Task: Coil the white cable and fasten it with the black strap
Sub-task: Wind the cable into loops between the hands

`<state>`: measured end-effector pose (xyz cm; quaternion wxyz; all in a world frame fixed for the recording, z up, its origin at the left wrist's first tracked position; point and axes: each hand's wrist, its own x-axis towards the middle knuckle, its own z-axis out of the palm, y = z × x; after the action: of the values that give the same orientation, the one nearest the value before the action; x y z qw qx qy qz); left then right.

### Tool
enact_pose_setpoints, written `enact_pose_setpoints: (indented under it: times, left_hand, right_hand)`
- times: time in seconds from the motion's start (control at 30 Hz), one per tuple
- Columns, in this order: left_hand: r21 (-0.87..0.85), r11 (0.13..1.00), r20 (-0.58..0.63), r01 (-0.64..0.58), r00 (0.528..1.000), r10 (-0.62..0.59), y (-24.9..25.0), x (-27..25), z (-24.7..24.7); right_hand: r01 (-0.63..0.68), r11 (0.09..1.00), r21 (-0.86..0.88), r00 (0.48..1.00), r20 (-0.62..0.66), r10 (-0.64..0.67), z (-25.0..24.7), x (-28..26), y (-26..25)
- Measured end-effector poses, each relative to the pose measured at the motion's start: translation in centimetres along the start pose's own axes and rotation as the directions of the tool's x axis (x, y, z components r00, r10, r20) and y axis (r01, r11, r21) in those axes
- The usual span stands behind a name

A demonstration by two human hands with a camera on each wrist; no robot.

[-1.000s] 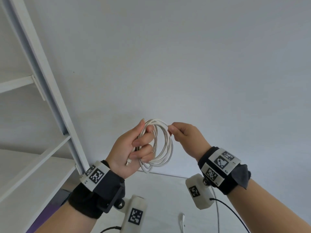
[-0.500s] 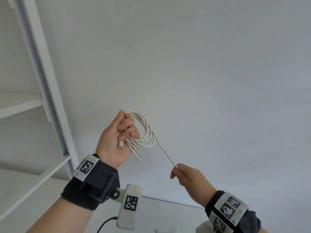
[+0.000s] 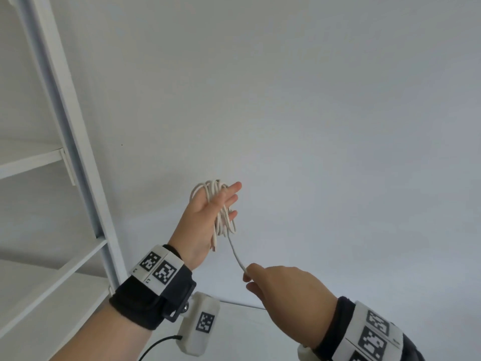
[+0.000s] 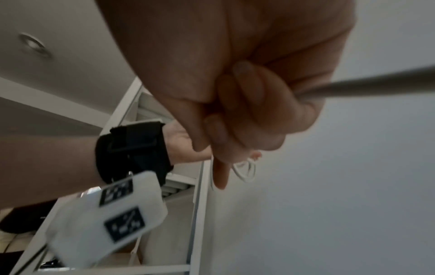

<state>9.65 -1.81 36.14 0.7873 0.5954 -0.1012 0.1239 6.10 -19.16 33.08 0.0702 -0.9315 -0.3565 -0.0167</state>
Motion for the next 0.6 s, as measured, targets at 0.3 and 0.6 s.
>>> enact_pose_setpoints:
  times: [0.3,0.6]
  left_hand:
    - [0.256,0.960,0.183,0.115,0.969,-0.165,-1.0,-2.2,0.3]
    - [0.174,0.958,0.298,0.229,0.915,-0.272,-1.4,-4.5,0.9]
  right_hand:
    - [0.078,0.997,0.005,0.983,-0.168,-0.076,-3.5,0.1,-0.5]
    - [0.165,0.970,0.177,0.916,-0.392,-0.084,-5.6,0.5,0.6]
